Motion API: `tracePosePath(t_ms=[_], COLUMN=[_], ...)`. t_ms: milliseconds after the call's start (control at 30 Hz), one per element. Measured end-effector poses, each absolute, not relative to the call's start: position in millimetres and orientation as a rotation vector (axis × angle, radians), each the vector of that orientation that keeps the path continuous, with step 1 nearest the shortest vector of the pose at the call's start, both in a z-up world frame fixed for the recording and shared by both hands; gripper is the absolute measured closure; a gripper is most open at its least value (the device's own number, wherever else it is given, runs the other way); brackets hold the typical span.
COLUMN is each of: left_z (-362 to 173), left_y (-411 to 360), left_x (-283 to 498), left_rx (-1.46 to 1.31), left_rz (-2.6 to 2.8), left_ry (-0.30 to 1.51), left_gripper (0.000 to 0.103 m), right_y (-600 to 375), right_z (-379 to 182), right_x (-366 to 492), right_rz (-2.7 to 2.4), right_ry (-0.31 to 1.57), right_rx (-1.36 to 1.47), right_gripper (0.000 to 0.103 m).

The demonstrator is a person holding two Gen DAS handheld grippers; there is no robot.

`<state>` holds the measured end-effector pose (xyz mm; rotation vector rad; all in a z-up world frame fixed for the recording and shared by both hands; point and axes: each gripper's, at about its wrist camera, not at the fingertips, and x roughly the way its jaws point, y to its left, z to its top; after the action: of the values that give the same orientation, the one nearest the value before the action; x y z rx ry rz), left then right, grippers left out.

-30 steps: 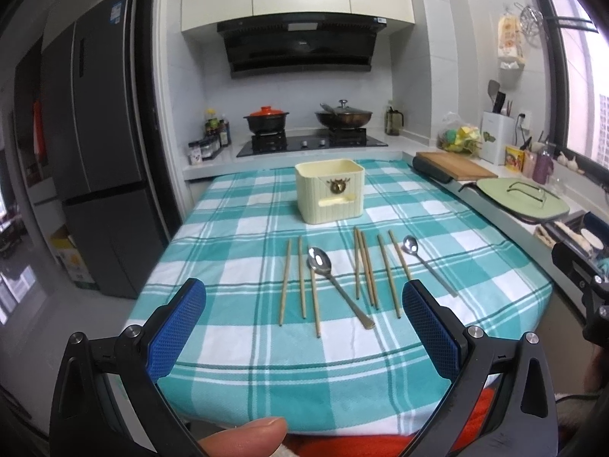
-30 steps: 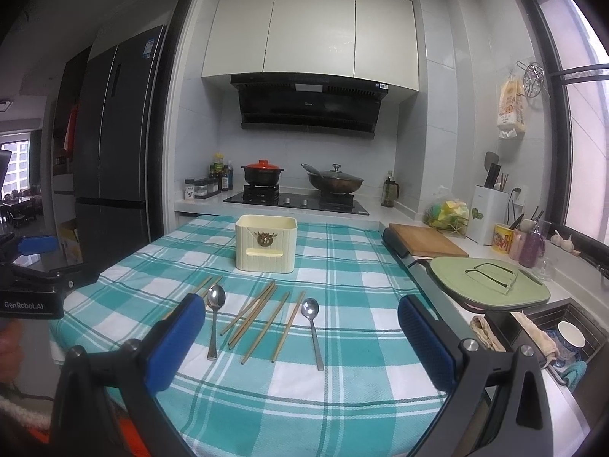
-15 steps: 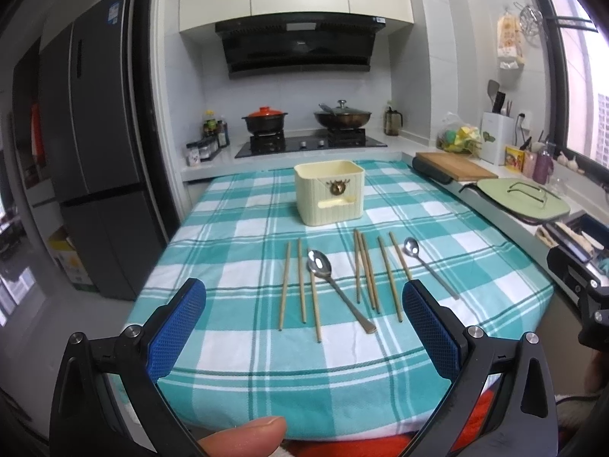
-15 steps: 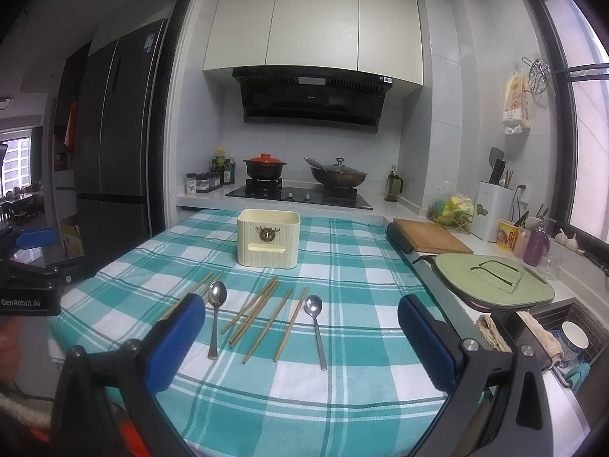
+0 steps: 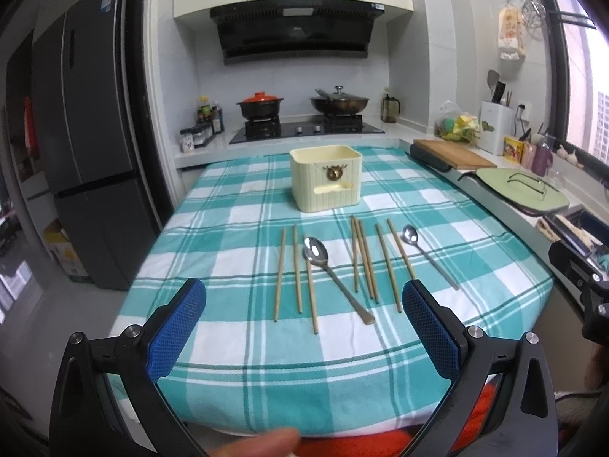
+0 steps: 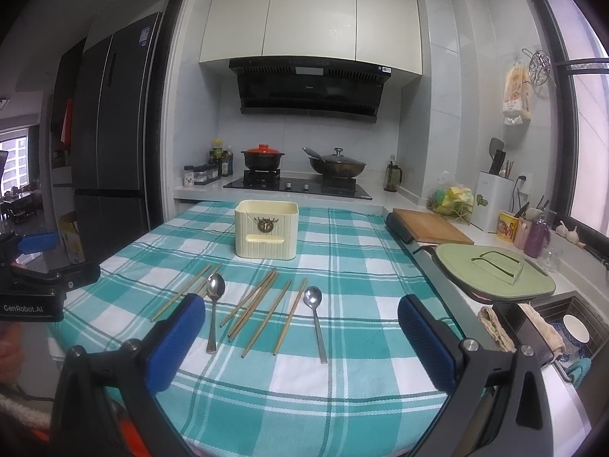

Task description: Organize utensils

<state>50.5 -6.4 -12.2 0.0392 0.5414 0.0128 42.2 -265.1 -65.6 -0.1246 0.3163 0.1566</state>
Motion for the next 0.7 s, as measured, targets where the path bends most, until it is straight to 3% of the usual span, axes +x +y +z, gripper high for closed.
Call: tracePosePath(t_ms=[467, 700], left_z=[-52.1, -65.1], left_y=[32.3, 38.9], left_x=[88.8, 107.1], left_rx=[-0.135, -0.083], left_rz=[0.040, 0.037], left_ry=[0.736, 0.710], left_gripper=[0.000, 0.000], right_y=[-274.6, -305.2], right_z=[-76.7, -79.0], right_x=[74.9, 99.8], right_rz=[0.148, 0.232], right_ry=[0.361, 0.314], right_rx=[-0.079, 0.031], right_gripper=[0.000, 0.000])
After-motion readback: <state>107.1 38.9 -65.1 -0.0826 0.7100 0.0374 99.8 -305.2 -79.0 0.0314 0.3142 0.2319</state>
